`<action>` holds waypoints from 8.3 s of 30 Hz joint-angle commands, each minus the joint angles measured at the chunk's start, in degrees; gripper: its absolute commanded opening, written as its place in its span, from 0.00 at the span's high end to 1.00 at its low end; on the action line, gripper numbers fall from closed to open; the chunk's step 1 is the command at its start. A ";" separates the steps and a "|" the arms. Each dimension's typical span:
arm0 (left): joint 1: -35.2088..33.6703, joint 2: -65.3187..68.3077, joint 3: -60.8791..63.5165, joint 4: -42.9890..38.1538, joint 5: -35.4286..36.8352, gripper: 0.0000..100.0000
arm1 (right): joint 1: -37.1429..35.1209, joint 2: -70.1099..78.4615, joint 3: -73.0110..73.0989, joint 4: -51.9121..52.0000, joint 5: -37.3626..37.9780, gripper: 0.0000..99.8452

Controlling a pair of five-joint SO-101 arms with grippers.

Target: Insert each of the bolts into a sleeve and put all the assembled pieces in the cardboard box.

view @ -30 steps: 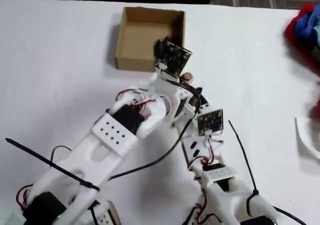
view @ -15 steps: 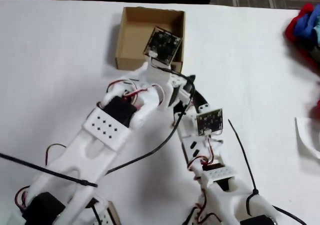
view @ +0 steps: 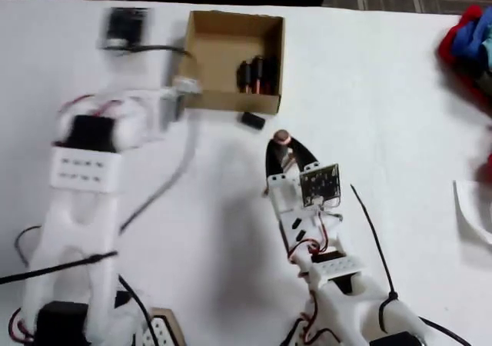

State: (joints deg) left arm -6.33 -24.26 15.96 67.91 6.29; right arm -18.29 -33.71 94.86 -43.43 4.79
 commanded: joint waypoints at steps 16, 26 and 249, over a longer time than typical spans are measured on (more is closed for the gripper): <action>-5.45 -2.37 17.36 -19.96 -10.37 0.97 | -3.30 -2.59 -49.93 66.77 0.09 0.98; -5.27 -2.37 37.32 -40.88 -10.11 0.97 | 2.68 5.14 -58.73 84.18 1.14 0.98; -6.33 -2.29 44.35 -51.08 -10.46 0.97 | -9.27 91.91 -147.08 142.99 24.09 0.86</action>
State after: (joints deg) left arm -12.04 -24.26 60.62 17.89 -3.56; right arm -27.43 59.21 -53.10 99.78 29.32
